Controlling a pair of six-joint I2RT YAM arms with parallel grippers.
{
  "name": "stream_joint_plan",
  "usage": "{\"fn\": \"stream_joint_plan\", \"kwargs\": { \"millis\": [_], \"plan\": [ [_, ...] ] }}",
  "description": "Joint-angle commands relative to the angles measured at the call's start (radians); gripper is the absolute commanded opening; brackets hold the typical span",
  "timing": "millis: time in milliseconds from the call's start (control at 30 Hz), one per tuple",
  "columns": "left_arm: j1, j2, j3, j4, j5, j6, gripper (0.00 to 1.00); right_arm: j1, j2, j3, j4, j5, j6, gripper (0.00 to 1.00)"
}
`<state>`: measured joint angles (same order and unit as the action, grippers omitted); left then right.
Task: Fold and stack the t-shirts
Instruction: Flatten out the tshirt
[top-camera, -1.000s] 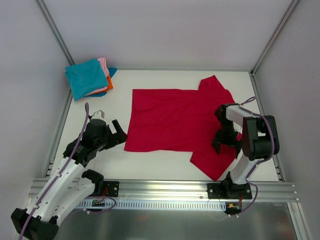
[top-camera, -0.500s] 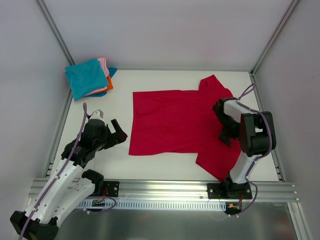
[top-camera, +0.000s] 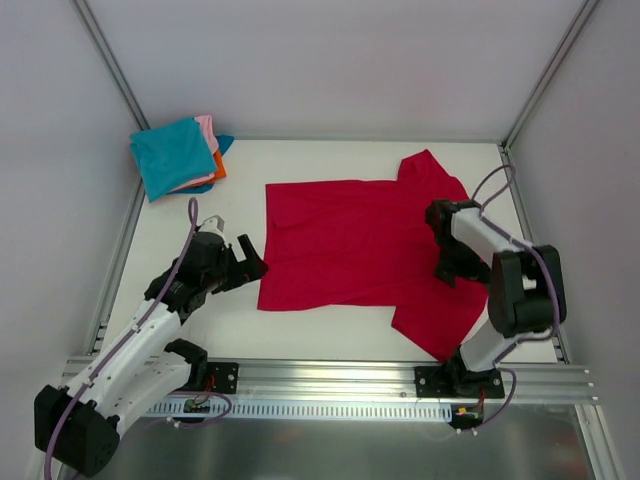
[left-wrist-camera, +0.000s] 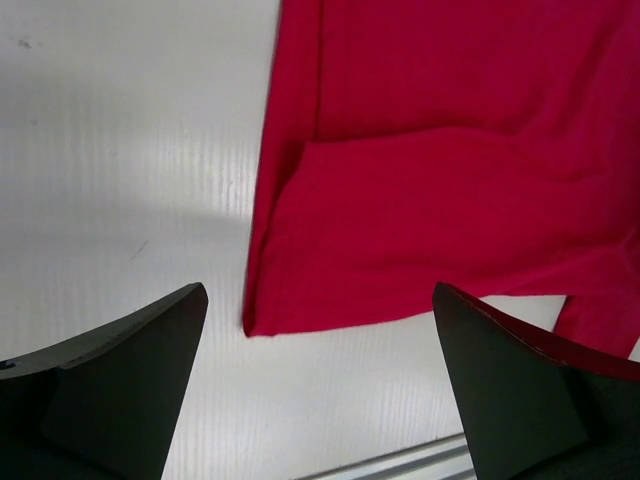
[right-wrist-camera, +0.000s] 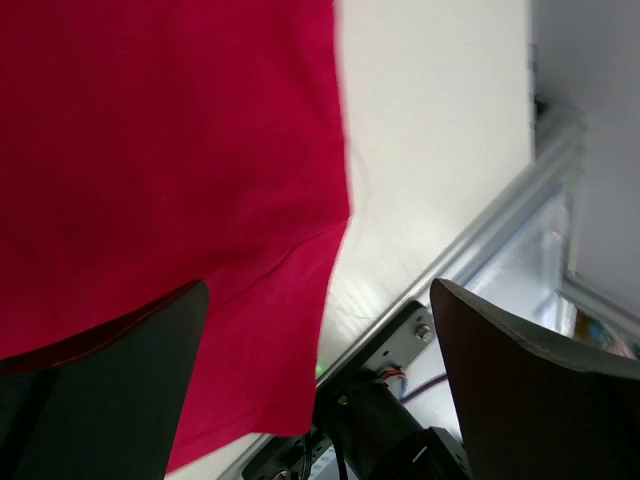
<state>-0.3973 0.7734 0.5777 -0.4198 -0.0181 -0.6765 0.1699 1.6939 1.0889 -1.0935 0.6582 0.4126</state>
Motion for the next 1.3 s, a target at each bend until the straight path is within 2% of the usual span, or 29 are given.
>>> {"fn": "stream_joint_plan", "kwargs": {
  "millis": [0, 100, 133, 200, 300, 367, 400, 500, 600, 667, 733, 833, 1067, 1267],
  "plan": [
    [0.006, 0.091, -0.021, 0.232, 0.066, 0.043, 0.99, 0.068, -0.330, -0.090, 0.176, -0.199, -0.147, 1.00],
    [0.006, 0.157, -0.007, 0.369, 0.031, 0.080, 0.99, 0.071, -0.555, -0.164, 0.337, -0.441, -0.211, 1.00],
    [0.006, 0.220, 0.007, 0.400, 0.024, 0.118, 0.99, 0.071, -0.673, -0.164, 0.357, -0.475, -0.231, 1.00],
    [0.006, 0.326, 0.077, 0.466, -0.012, 0.187, 0.99, 0.072, -0.738, -0.121, 0.351, -0.528, -0.245, 0.99],
    [0.009, 0.464, 0.157, 0.580, -0.048, 0.253, 0.99, 0.071, -0.764, -0.060, 0.262, -0.560, -0.265, 0.99],
    [0.011, 0.553, 0.224, 0.596, -0.048, 0.284, 0.99, 0.071, -0.793, -0.041, 0.233, -0.575, -0.270, 0.99],
    [0.012, 0.651, 0.303, 0.583, -0.048, 0.296, 0.99, 0.071, -0.810, -0.041, 0.225, -0.578, -0.268, 0.99],
    [0.015, 0.807, 0.437, 0.572, -0.030, 0.321, 0.97, 0.071, -0.878, -0.049, 0.202, -0.574, -0.274, 1.00],
    [0.018, 0.912, 0.526, 0.569, 0.012, 0.299, 0.96, 0.071, -0.924, -0.044, 0.161, -0.556, -0.284, 1.00],
    [0.020, 0.986, 0.609, 0.509, 0.017, 0.284, 0.95, 0.071, -0.944, -0.040, 0.133, -0.537, -0.296, 0.99],
    [0.023, 1.030, 0.684, 0.416, 0.012, 0.256, 0.94, 0.071, -0.951, -0.035, 0.113, -0.513, -0.307, 1.00],
    [0.031, 1.066, 0.712, 0.324, 0.004, 0.215, 0.94, 0.072, -0.959, -0.035, 0.101, -0.493, -0.319, 0.99],
    [0.080, 1.047, 0.657, 0.266, 0.070, 0.149, 0.94, 0.071, -0.939, -0.064, 0.121, -0.493, -0.321, 0.99],
    [0.092, 1.041, 0.622, 0.283, 0.124, 0.140, 0.94, 0.071, -0.936, -0.086, 0.142, -0.500, -0.310, 1.00]
  ]
}}
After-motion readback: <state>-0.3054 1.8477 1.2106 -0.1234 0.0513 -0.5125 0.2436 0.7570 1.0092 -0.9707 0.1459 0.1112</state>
